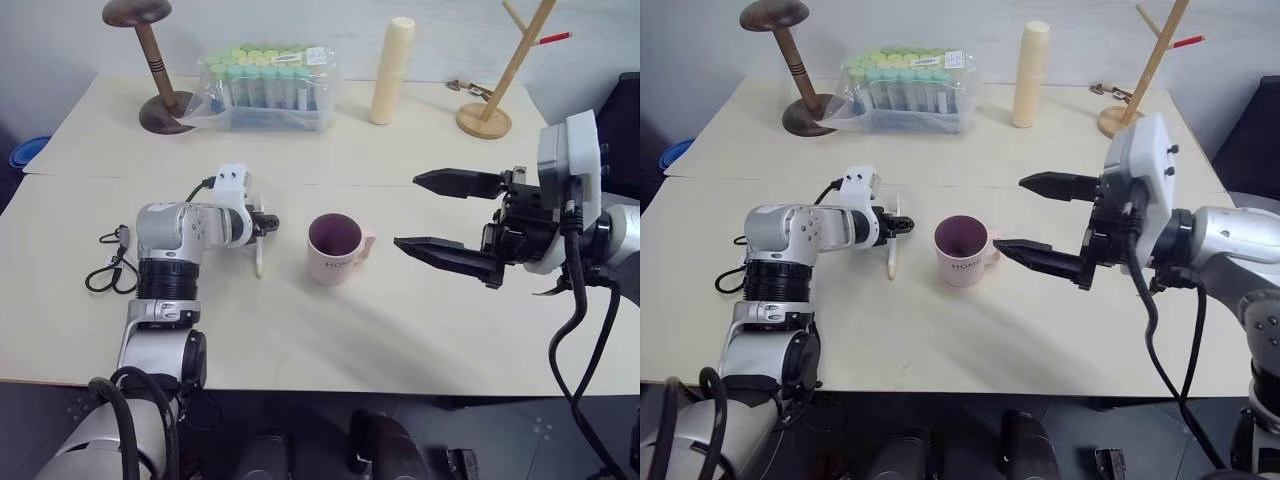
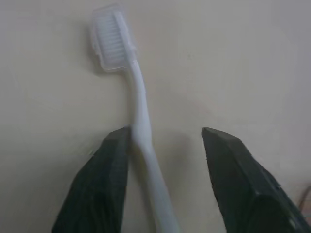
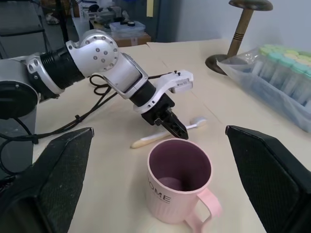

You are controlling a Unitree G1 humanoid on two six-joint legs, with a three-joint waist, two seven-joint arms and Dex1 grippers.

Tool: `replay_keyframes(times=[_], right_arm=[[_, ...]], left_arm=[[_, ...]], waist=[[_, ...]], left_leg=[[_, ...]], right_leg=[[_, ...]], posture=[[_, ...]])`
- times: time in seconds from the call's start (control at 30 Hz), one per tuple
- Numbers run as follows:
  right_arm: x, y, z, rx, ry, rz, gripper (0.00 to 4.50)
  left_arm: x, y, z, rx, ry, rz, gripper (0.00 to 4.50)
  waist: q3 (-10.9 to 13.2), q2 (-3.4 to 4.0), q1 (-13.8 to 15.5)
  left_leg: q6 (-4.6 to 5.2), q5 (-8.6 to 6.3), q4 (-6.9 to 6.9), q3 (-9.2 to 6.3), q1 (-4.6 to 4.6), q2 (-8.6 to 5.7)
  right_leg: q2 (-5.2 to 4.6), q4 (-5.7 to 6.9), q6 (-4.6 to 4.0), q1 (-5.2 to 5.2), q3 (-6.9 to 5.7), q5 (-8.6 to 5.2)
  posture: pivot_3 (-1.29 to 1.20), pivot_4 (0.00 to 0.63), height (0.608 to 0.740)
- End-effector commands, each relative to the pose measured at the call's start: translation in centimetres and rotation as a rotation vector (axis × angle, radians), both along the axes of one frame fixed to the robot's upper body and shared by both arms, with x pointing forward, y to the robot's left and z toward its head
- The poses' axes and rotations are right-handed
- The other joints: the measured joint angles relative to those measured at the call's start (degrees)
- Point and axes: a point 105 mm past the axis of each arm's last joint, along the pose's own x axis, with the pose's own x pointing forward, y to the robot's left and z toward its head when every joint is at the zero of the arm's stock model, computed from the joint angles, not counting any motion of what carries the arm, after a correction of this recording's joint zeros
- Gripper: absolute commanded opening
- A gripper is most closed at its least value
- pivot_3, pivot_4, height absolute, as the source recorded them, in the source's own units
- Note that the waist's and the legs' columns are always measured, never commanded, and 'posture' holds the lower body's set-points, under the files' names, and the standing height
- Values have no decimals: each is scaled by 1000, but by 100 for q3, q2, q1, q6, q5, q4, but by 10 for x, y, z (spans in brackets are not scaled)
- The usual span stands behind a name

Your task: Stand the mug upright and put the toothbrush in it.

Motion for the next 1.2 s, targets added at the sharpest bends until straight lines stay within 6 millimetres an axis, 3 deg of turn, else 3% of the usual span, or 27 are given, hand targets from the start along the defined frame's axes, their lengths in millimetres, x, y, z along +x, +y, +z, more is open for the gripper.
replay_keyframes(times=[0.03, 0.17, 0.3, 0.37, 0.43, 0.53, 0.6, 0.8, 0.93, 1.1, 1.2], right_arm=[[-3, 0, 6, 3, -60, -13, 4500], [-1, -1, 5, -1, -63, -25, 4500], [0, -5, 3, 17, -20, -45, 4500], [0, -9, 5, 46, 0, -55, 4500], [1, -13, 3, 32, -8, -93, 4500], [3, -18, 3, 38, -6, -135, 4500], [4, -21, 3, 44, -6, -162, 4500], [5, -24, -4, 40, 9, -200, 4500], [5, -26, -8, 54, 15, -219, 4500], [5, -29, -10, 56, 10, -235, 4500], [5, -30, -11, 58, 9, -239, 4500]], left_arm=[[-4, 1, -9, 5, 36, 4, 1383], [-4, 6, -8, 4, 29, 22, 196], [5, 25, 6, 76, -68, 77, 175], [19, 23, 45, 39, -299, 65, 175], [19, 1, 99, -133, -564, -46, 175], [-12, -32, 168, -387, -861, -291, 175], [-31, -47, 181, -445, -925, -424, 175], [-68, -84, 178, -516, -925, -661, 175], [-77, -106, 158, -466, -906, -747, 175], [-75, -111, 127, -347, -858, -781, 175], [-76, -108, 120, -338, -852, -789, 175]], waist=[[0, 0, -2], [0, 0, -9], [0, 0, -19], [1, -1, -19], [2, -3, -5], [3, -5, 29], [3, -4, 31], [2, -3, -18], [2, -3, -10], [2, -3, -16], [2, -3, -15]], left_leg=[[0, 0, 0, 0, 0, 0], [0, 0, -1, 1, 0, 1], [0, 0, -1, 1, 0, 2], [-1, 1, -2, 2, 1, 5], [-3, 1, 0, 3, -5, 8], [-2, 1, 9, -5, -21, 7], [-2, 1, 19, -16, -44, 6], [-2, 1, 13, -15, -31, 5], [-1, 2, 16, -13, -30, 6], [0, 2, 14, -13, -29, 6], [0, 2, 14, -13, -30, 7]], right_leg=[[0, 0, 0, 0, 0, 0], [1, 0, 0, 0, 0, 0], [1, 0, 0, 0, -1, 0], [3, 0, 0, -1, -1, 0], [3, -1, 0, -6, -4, 0], [-3, -5, 0, -6, -15, 0], [-6, -14, 6, -14, -29, 3], [-2, -10, 6, -9, -26, 4], [-2, -7, 7, -8, -19, 4], [1, -10, 7, -8, -18, 4], [2, -11, 7, -8, -18, 4]], posture=[[0, 150, 740], [0, 150, 740], [0, 150, 740], [0, 150, 740], [0, 150, 740], [0, 150, 740], [0, 150, 740], [0, 150, 740], [0, 150, 740], [0, 150, 740], [0, 150, 740]])
